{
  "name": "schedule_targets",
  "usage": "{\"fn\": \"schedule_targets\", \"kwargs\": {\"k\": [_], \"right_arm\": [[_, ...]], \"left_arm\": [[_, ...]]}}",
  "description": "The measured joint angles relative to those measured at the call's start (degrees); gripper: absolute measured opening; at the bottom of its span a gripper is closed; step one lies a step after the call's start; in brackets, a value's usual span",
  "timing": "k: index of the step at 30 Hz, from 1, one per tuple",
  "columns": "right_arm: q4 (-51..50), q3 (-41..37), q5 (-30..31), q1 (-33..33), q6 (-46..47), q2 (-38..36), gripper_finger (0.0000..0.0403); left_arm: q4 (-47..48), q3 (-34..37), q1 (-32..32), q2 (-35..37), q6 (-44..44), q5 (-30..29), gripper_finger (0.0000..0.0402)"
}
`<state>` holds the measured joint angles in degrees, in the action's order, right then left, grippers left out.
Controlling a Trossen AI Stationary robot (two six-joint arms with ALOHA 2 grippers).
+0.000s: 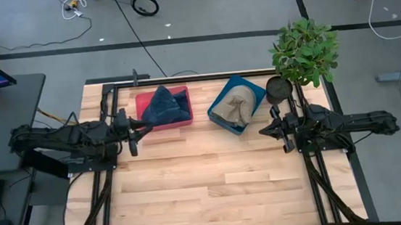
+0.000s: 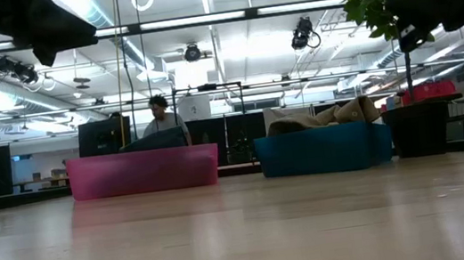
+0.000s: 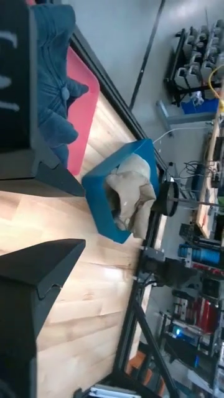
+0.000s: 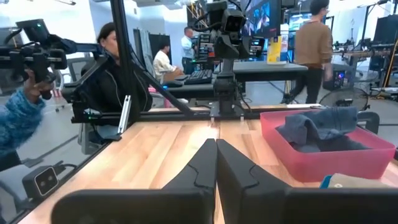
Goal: Pick & Place hat
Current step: Return to Home Position
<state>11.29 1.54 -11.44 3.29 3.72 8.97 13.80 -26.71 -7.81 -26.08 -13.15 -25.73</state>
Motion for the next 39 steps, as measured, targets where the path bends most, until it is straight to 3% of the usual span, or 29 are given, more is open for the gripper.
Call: {"fn": "schedule_targets", "kwargs": {"k": [4, 10, 21, 33, 39], "right_arm": [[-1.75, -0.31, -0.02, 0.00, 0.10, -1.53, 0.0010], [-3.73, -0.33, 0.00, 0.00, -0.74, -3.20, 0.0010], [-6.72, -0.33, 0.00, 0.02, -3.14, -4.73, 0.0010], [-7.26, -0.33, 0.02, 0.02, -2.90, -4.89, 0.0010], [-7.32, -0.33, 0.01, 0.02, -2.93, -4.89, 0.0010]], "left_arm": [[0.77, 0.01, 1.02, 4.86, 1.31, 0.06, 0.0122], [9.56, 0.18, 1.00, 14.73, -0.98, 0.01, 0.0122], [6.66, 10.44, 1.00, 25.53, 1.80, 0.17, 0.0122], [-4.09, 20.07, 1.00, 25.84, 1.86, 0.58, 0.0122], [-13.42, 24.52, 1.00, 25.86, 6.05, 9.18, 0.0122]]}}
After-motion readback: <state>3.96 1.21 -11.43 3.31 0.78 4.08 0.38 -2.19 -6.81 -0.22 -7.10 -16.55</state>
